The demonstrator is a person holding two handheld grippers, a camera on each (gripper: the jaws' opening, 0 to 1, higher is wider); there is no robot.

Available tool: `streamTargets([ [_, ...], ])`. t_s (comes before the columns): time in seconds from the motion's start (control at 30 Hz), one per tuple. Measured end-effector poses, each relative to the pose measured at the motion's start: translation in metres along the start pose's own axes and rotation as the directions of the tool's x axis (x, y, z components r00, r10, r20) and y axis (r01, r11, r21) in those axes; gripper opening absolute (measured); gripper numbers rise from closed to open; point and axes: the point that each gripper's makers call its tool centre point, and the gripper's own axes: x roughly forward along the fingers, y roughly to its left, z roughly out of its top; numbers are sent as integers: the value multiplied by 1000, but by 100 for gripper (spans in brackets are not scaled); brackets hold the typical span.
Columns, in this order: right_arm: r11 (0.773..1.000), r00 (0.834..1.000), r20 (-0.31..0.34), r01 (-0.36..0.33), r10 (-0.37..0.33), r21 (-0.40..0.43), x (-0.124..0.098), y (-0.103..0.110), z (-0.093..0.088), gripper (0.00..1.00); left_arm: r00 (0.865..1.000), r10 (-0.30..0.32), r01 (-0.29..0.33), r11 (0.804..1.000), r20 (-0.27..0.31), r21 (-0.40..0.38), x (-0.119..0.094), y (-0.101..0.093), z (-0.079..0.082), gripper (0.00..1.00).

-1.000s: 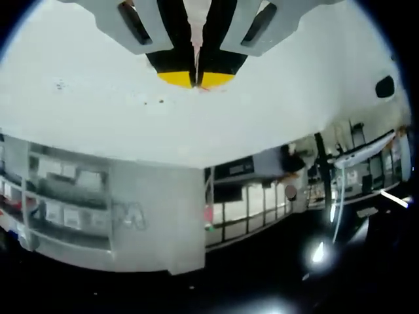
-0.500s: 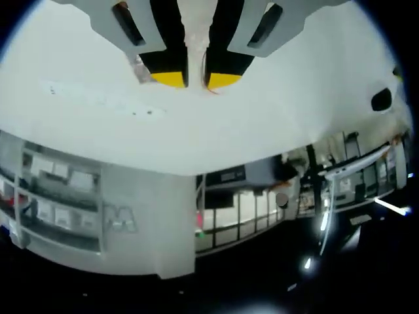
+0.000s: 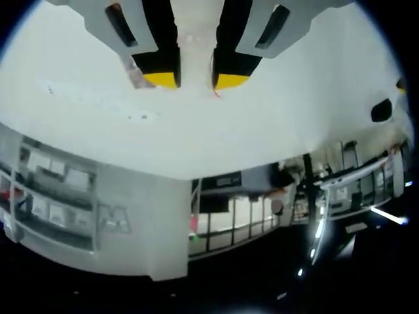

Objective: Open the resealable bag by pulling the two sides of the seal apart until the entire bag opening is separated and visibly accessible.

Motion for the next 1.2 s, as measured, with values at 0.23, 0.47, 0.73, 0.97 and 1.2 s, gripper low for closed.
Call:
streamTargets([
  [0.23,999,1000,0,5,-5,-43,-7,7,-2,21,1000,2,-2,1000,1,0,0,1,1,100],
  [0.47,998,1000,-1,1,-1,-63,-13,14,-5,25,1000,1,-1,1000,-2,-1,1,0,0,100],
  [0.73,997,1000,-1,10,-11,-80,-16,13,-6,31,1000,3,-3,1000,1,2,-1,0,3,100],
  [0.97,996,1000,20,7,-6,-83,-13,10,-1,34,1000,2,-2,1000,2,4,-3,-2,4,100],
  [1.2,997,999,37,-7,9,-71,-17,12,-1,41,1000,6,-7,1000,4,8,-5,-2,6,100],
])
